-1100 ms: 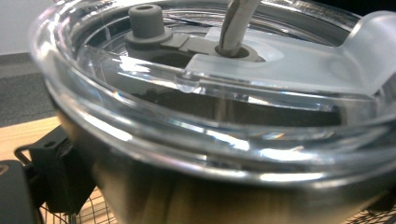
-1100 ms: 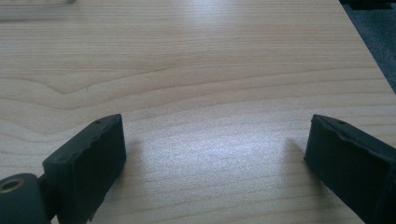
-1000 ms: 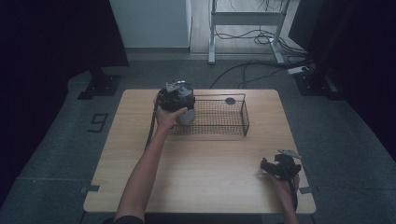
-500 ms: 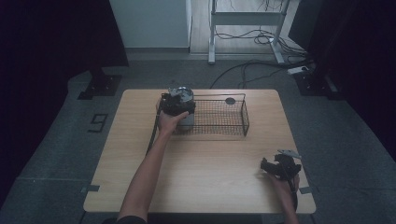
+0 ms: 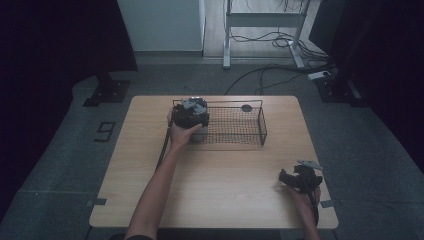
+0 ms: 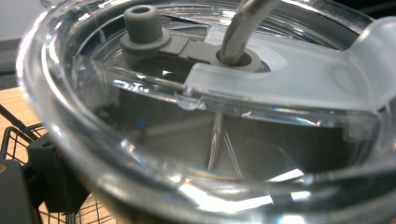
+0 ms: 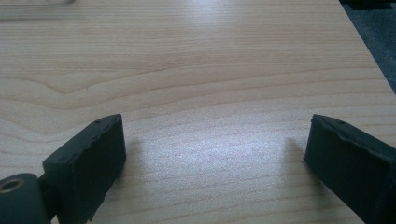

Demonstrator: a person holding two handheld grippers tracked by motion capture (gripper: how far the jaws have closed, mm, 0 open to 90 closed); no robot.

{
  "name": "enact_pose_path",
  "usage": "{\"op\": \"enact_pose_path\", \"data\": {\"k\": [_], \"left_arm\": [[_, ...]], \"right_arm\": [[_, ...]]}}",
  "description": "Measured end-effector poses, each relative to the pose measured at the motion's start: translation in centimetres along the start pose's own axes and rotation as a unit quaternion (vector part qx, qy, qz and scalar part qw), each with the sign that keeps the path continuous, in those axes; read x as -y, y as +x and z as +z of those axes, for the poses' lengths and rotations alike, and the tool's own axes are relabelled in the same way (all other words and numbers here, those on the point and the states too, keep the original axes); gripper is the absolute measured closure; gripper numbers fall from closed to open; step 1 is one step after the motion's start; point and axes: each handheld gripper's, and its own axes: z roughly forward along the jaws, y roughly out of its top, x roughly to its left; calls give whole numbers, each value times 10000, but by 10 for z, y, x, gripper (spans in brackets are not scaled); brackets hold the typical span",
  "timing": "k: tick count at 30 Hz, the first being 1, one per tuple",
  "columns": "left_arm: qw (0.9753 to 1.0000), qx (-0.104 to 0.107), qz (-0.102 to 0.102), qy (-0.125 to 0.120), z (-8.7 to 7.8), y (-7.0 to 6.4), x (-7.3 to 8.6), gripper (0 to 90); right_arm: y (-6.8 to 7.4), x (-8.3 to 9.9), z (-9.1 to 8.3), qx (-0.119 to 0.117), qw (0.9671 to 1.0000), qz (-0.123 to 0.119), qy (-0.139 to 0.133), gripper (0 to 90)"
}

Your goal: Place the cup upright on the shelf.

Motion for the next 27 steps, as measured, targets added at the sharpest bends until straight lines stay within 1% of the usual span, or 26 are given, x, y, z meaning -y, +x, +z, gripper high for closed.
{"op": "enact_pose_path", "data": {"k": [4, 7, 8, 10, 11, 12, 13, 16, 20, 21, 23, 27], "left_arm": [[9999, -102, -23, -34, -2, -2, 3, 32], [9999, -112, 0, -9, -4, -2, 3, 11], [9999, -110, 20, -44, -7, -2, 2, 0], [9998, -116, -17, -158, -12, -3, -1, 0], [9998, -116, -17, -158, -12, -3, -1, 0], [9995, -125, -34, -271, -18, -4, -4, 0], [9995, -121, -49, -289, -21, -5, -6, 0], [9996, -90, -76, -275, -25, -5, -6, 0], [9996, -127, -72, -251, -34, -4, -2, 0], [9996, -127, -72, -251, -34, -4, -2, 0], [9995, -167, -15, -258, -43, -4, 2, 0], [9993, -167, -37, -320, -62, -1, 9, 0]], "right_arm": [[0, 0, 0, 1, 10000, 0, 0, 50], [0, 0, 0, 1, 10000, 0, -1, 50], [0, 0, 0, 1, 10000, -1, -1, 50], [0, 0, 0, 1, 10000, 0, 0, 50], [0, 0, 0, 1, 10000, 0, 0, 50], [0, 0, 0, 2, 10000, 2, 0, 50], [0, 0, 0, 1, 10000, 2, 0, 50], [0, 0, 0, 1, 10000, 1, -1, 50], [0, 0, 0, 2, 10000, 1, 0, 50], [0, 0, 0, 2, 10000, 1, 0, 50], [0, 0, 0, 1, 10000, 1, 0, 50], [0, 0, 0, 4, 10000, -1, -1, 50]]}}
